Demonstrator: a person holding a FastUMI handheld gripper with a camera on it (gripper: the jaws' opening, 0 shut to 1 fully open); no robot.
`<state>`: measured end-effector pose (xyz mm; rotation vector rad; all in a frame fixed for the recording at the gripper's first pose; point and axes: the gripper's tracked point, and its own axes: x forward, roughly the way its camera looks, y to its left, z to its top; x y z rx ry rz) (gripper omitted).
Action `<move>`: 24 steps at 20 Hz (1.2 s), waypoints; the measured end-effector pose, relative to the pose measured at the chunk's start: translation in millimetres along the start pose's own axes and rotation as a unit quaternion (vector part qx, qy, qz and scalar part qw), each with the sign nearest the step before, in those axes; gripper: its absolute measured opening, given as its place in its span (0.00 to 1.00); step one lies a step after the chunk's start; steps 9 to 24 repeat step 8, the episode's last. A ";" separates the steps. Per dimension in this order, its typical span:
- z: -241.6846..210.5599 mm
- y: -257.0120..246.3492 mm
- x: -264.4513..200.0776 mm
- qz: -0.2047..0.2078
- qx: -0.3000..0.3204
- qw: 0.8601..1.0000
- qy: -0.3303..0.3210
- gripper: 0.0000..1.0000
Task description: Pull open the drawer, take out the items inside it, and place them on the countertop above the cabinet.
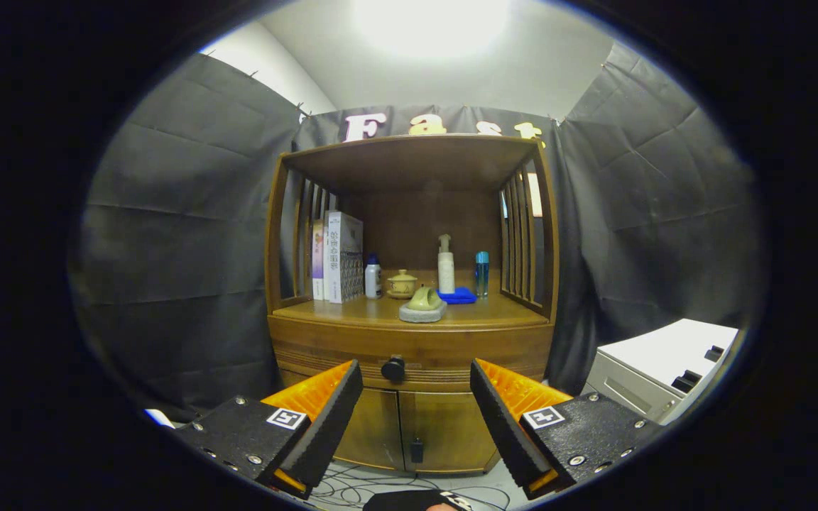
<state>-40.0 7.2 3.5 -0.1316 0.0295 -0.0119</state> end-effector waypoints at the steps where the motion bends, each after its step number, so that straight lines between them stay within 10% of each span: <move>1: -1.6 -0.4 1.8 -0.001 0.000 1.000 0.002 0.95; 24: 1.1 2.8 1.4 0.005 0.008 1.000 -0.005 0.95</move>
